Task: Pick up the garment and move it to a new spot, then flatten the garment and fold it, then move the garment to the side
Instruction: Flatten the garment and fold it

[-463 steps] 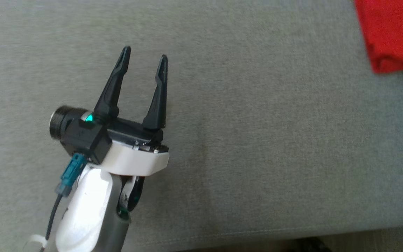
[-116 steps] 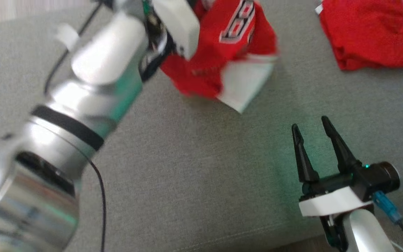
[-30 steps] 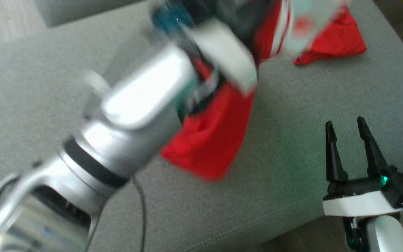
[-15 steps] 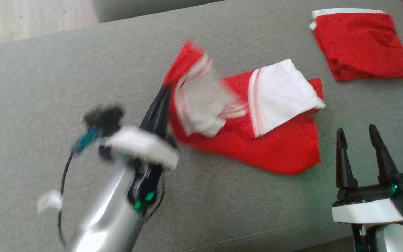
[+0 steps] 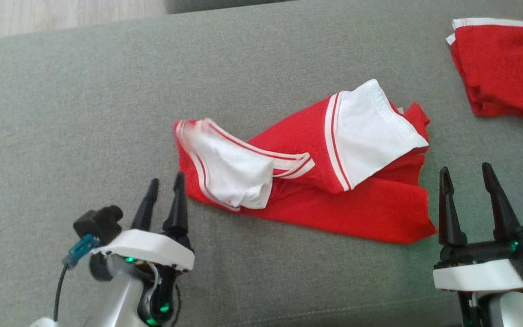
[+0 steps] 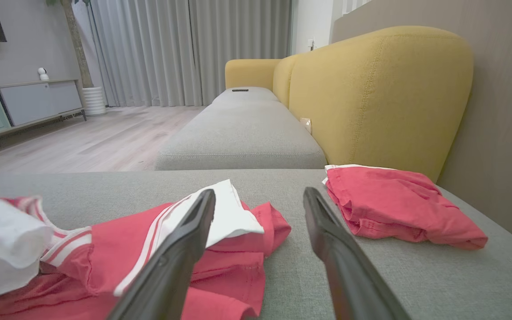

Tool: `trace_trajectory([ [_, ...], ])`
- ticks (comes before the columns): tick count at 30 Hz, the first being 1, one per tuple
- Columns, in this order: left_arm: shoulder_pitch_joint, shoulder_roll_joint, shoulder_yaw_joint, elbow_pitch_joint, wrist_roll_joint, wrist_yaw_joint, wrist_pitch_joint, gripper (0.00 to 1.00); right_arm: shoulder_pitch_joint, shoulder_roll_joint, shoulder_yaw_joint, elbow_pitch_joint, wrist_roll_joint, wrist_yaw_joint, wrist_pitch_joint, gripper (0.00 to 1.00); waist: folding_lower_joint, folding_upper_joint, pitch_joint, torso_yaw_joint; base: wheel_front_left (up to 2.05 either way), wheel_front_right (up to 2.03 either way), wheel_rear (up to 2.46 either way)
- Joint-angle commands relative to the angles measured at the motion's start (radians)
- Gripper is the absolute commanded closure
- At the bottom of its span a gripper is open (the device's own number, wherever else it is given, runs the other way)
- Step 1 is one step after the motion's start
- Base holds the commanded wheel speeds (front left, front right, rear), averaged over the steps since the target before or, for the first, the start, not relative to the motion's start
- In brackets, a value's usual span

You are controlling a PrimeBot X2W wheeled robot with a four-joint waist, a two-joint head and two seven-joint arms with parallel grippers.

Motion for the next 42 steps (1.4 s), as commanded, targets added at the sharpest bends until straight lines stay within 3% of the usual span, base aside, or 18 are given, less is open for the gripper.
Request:
trace_trajectory([
  [1, -0.026, 0.008, 0.042, -0.026, 0.036, 0.015, -0.005, 0.0, -0.007, -0.006, 0.021, -0.028, -0.002, 0.002, -0.004, 0.0, 0.0, 0.0, -0.006, 0.0, 0.0, 0.0, 0.0],
  [6, -0.022, 0.046, 0.029, -0.059, 0.22, 0.04, -0.005, 0.0, -0.006, -0.006, 0.019, -0.029, 0.005, 0.002, -0.004, 0.0, 0.0, 0.0, -0.012, -0.004, 0.0, 0.0, 0.0],
  [10, -0.072, 0.115, -0.094, -0.061, 0.398, 0.022, 0.02, 0.0, -0.001, -0.006, 0.019, -0.025, 0.01, 0.002, -0.004, 0.0, 0.0, 0.0, -0.012, -0.004, 0.0, 0.0, 0.0],
  [12, -0.103, 0.117, -0.131, -0.054, 0.433, 0.019, 0.072, 0.0, -0.004, -0.006, 0.022, -0.022, 0.012, 0.002, -0.004, 0.0, 0.0, 0.0, -0.01, -0.005, 0.0, 0.0, 0.0],
  [15, -0.129, 0.071, -0.128, -0.049, 0.358, -0.014, 0.141, 0.0, -0.013, -0.006, 0.03, -0.019, 0.014, 0.002, -0.004, 0.0, 0.0, 0.0, -0.003, -0.012, 0.0, 0.0, 0.0],
  [19, -0.145, 0.026, -0.091, -0.036, 0.174, -0.042, 0.248, 0.0, -0.024, -0.006, 0.04, -0.017, 0.017, 0.002, -0.004, 0.0, 0.0, 0.0, 0.009, -0.026, 0.0, 0.0, 0.0],
  [23, -0.168, 0.019, -0.085, -0.025, 0.134, -0.004, 0.328, 0.0, -0.029, -0.006, 0.038, -0.018, 0.015, 0.002, -0.004, 0.0, 0.0, 0.0, 0.017, -0.044, 0.0, 0.0, 0.0],
  [26, -0.165, 0.017, -0.077, -0.041, 0.097, 0.001, 0.355, 0.0, -0.029, -0.006, 0.03, -0.02, 0.015, 0.002, -0.004, 0.0, 0.0, 0.0, 0.022, -0.053, 0.0, 0.0, 0.0],
  [27, -0.162, 0.016, -0.077, -0.049, 0.087, 0.001, 0.362, 0.05, -0.029, -0.006, 0.028, -0.02, 0.016, 0.002, -0.004, 0.0, 0.0, 0.0, 0.024, -0.054, 0.0, 0.0, 0.0],
  [29, -0.157, 0.016, -0.083, -0.063, 0.077, 0.002, 0.38, 0.73, -0.029, -0.006, 0.027, -0.019, 0.016, 0.002, -0.004, 0.0, 0.0, 0.0, 0.027, -0.056, 0.0, 0.0, 0.0],
  [30, -0.155, 0.017, -0.088, -0.071, 0.077, 0.001, 0.389, 1.0, -0.03, -0.006, 0.027, -0.019, 0.016, 0.002, -0.004, 0.0, 0.0, 0.0, 0.028, -0.057, 0.0, 0.0, 0.0],
  [35, -0.135, 0.035, -0.112, -0.149, 0.085, -0.003, 0.417, 1.0, -0.029, -0.006, 0.025, -0.018, 0.018, 0.002, -0.004, 0.0, 0.0, 0.0, 0.03, -0.055, 0.0, 0.0, 0.0],
  [42, -0.128, 0.082, -0.041, -0.336, 0.073, 0.018, 0.381, 1.0, 0.011, -0.006, 0.069, 0.057, 0.058, 0.002, -0.004, 0.0, 0.0, 0.0, 0.035, -0.039, 0.0, 0.0, 0.0],
])
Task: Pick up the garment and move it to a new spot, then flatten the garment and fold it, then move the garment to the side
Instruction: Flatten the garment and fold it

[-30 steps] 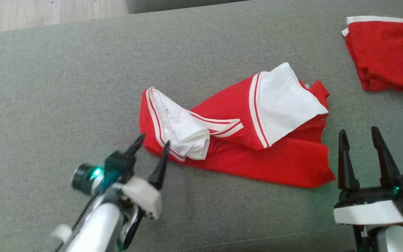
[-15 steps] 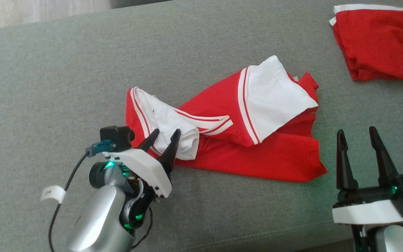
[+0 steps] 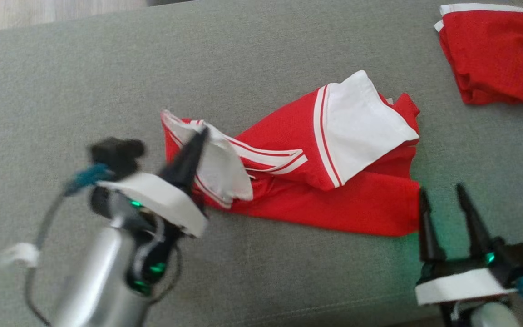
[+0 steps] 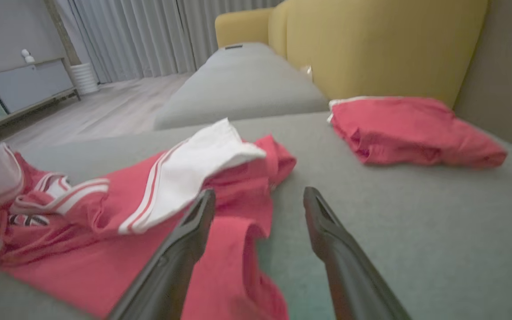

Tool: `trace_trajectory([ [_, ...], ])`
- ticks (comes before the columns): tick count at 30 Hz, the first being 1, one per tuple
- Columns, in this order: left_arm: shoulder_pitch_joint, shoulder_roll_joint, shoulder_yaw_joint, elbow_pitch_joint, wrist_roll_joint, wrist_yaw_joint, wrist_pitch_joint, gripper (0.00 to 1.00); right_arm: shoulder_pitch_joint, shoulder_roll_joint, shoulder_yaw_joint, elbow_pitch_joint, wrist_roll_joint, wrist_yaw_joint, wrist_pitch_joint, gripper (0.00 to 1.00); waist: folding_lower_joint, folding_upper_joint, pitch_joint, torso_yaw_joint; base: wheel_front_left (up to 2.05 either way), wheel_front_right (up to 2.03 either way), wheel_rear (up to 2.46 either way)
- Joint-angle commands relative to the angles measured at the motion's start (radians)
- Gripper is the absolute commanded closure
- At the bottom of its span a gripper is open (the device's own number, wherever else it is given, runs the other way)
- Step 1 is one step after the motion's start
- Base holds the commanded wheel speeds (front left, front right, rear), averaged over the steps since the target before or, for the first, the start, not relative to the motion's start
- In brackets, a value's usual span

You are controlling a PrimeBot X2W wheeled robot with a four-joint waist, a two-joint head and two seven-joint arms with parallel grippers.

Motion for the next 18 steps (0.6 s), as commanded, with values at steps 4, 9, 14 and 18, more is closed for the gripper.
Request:
trace_trajectory([
  [4, -0.044, 0.058, 0.106, -0.107, -0.03, 0.009, -0.007, 1.0, 0.009, -0.028, 0.06, 0.031, 0.037, 0.002, -0.004, 0.0, 0.0, 0.0, 0.014, 0.012, 0.0, 0.0, 0.0],
  [9, -0.067, 0.12, 0.205, -0.156, -0.042, 0.027, -0.03, 1.0, 0.004, -0.072, 0.103, 0.089, 0.058, 0.002, -0.004, 0.0, 0.0, 0.0, 0.031, 0.009, 0.0, 0.0, 0.0],
  [14, -0.061, 0.164, 0.308, -0.212, -0.031, 0.07, -0.085, 1.0, -0.007, -0.093, 0.116, 0.111, 0.073, 0.002, -0.004, 0.0, 0.0, 0.0, 0.034, 0.004, 0.0, 0.0, 0.0],
  [18, -0.042, 0.182, 0.372, -0.239, -0.033, 0.096, -0.12, 1.0, -0.006, -0.104, 0.129, 0.121, 0.08, 0.002, -0.004, 0.0, 0.0, 0.0, 0.029, 0.012, 0.0, 0.0, 0.0],
])
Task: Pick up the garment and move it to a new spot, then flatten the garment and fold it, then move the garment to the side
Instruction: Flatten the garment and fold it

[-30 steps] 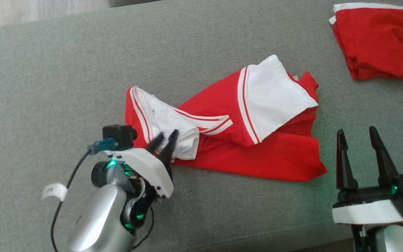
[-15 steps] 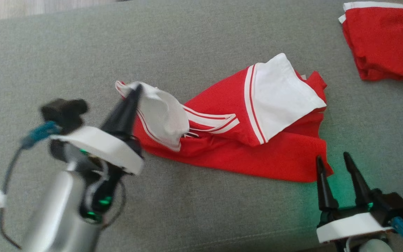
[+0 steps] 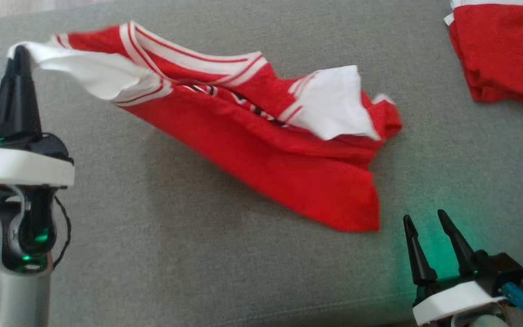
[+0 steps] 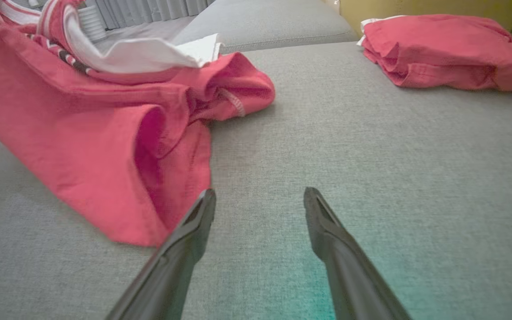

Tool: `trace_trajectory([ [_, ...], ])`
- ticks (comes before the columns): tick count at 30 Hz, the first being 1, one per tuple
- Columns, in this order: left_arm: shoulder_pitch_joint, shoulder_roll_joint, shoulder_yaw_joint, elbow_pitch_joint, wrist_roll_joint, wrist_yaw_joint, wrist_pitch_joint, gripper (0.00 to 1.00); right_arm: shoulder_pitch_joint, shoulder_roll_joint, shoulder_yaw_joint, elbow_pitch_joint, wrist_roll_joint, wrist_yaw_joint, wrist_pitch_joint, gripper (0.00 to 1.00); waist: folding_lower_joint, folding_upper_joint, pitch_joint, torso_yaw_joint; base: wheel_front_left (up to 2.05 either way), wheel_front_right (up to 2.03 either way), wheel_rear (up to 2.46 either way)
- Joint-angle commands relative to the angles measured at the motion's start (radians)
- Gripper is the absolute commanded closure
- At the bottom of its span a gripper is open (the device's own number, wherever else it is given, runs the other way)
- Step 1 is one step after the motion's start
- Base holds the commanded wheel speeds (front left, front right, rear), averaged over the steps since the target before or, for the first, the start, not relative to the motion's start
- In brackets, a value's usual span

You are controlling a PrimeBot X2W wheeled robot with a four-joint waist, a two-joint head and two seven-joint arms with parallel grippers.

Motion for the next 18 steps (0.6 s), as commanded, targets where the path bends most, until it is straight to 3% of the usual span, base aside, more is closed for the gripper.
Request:
trace_trajectory([
  [1, -0.017, 0.038, 0.05, -0.038, -0.003, 0.005, -0.001, 1.0, -0.017, -0.024, 0.031, -0.021, 0.014, 0.002, -0.004, 0.0, 0.0, 0.0, -0.003, 0.008, 0.0, 0.0, 0.0],
  [11, -0.009, 0.024, 0.024, 0.004, -0.015, -0.005, -0.005, 1.0, -0.095, -0.055, 0.098, -0.029, 0.033, 0.002, -0.004, 0.0, 0.0, 0.0, -0.002, 0.044, 0.0, 0.0, 0.0],
  [18, -0.031, 0.019, -0.001, 0.029, -0.014, -0.016, -0.005, 1.0, -0.241, -0.047, 0.129, 0.1, -0.017, 0.002, 0.01, 0.0, 0.0, 0.0, 0.002, 0.063, 0.0, 0.0, 0.0],
])
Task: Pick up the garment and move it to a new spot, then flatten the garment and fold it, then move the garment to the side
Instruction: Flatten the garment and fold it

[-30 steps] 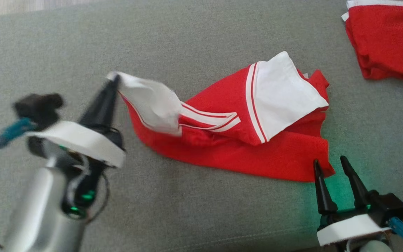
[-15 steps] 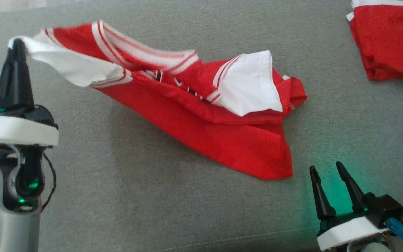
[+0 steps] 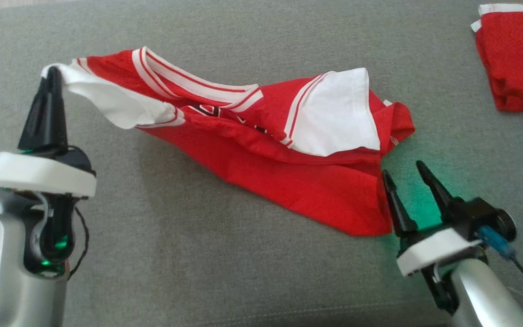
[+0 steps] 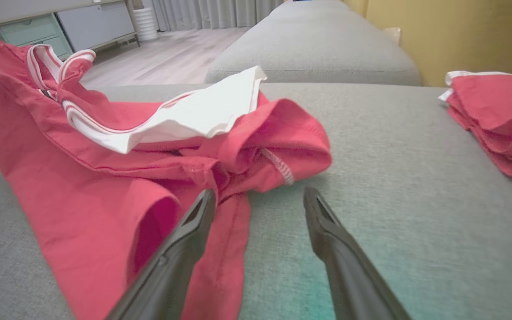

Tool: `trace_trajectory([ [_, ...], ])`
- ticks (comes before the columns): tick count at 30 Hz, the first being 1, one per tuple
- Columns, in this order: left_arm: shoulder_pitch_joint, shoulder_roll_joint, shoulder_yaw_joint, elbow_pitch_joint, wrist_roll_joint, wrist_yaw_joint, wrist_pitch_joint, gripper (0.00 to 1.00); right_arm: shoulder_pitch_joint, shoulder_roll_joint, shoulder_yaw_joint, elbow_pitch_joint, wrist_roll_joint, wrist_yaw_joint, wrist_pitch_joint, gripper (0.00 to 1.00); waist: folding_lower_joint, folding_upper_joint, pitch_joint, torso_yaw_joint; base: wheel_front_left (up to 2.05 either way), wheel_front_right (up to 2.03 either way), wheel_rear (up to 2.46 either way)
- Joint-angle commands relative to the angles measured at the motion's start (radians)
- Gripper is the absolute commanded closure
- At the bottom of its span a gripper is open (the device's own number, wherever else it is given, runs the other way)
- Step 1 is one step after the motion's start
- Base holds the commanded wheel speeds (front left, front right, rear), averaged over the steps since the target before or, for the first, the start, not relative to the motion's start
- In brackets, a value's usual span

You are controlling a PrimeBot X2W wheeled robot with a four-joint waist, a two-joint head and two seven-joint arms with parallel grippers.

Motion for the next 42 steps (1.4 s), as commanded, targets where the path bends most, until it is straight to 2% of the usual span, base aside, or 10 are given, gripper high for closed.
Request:
trace_trajectory([
  [1, -0.055, 0.022, 0.031, -0.025, -0.002, -0.008, -0.007, 1.0, -0.036, -0.003, 0.034, 0.007, -0.011, 0.002, 0.006, 0.0, 0.0, 0.0, 0.003, 0.008, 0.0, 0.0, 0.0],
  [14, -0.094, 0.022, 0.017, 0.001, -0.008, -0.02, -0.019, 1.0, -0.147, 0.053, 0.122, 0.125, -0.015, 0.002, -0.007, 0.0, 0.0, 0.0, 0.032, 0.033, 0.0, 0.0, 0.0],
  [17, -0.096, 0.026, 0.017, 0.003, -0.006, -0.018, -0.02, 1.0, -0.155, 0.059, 0.124, 0.124, -0.02, 0.002, -0.009, 0.19, 0.0, 0.0, 0.036, 0.033, 0.0, 0.0, 0.0],
  [25, -0.094, 0.033, 0.022, 0.004, -0.008, -0.014, -0.023, 1.0, -0.099, 0.078, 0.07, 0.045, -0.044, 0.002, -0.01, 0.0, 0.0, 0.0, 0.034, 0.029, 0.0, 0.0, 0.0],
  [34, -0.087, 0.037, 0.027, 0.005, -0.015, -0.01, -0.028, 1.0, -0.057, 0.096, 0.086, -0.002, -0.014, 0.002, -0.004, 0.08, 0.0, 0.0, 0.03, 0.02, 0.0, 0.0, 0.0],
  [36, -0.089, 0.038, 0.025, 0.005, -0.015, -0.011, -0.028, 1.0, -0.063, 0.094, 0.09, -0.007, -0.02, 0.002, -0.005, 0.15, 0.0, 0.0, 0.03, 0.021, 0.0, 0.0, 0.0],
  [37, -0.09, 0.039, 0.025, 0.005, -0.015, -0.011, -0.028, 1.0, -0.065, 0.095, 0.09, -0.007, -0.02, 0.002, -0.005, 0.24, 0.0, 0.0, 0.03, 0.021, 0.0, 0.0, 0.0],
  [38, -0.091, 0.04, 0.024, 0.005, -0.015, -0.011, -0.028, 1.0, -0.067, 0.096, 0.089, -0.006, -0.019, 0.002, -0.006, 0.48, 0.0, 0.0, 0.029, 0.022, 0.0, 0.0, 0.0],
  [40, -0.091, 0.042, 0.024, 0.006, -0.016, -0.01, -0.027, 1.0, -0.07, 0.097, 0.088, -0.002, -0.018, 0.002, -0.006, 0.67, 0.0, 0.0, 0.029, 0.023, 0.0, 0.0, 0.0],
  [42, -0.09, 0.043, 0.024, 0.007, -0.016, -0.008, -0.026, 1.0, -0.077, 0.099, 0.087, 0.007, -0.017, 0.002, -0.007, 0.79, 0.0, 0.0, 0.028, 0.024, 0.0, 0.0, 0.0],
])
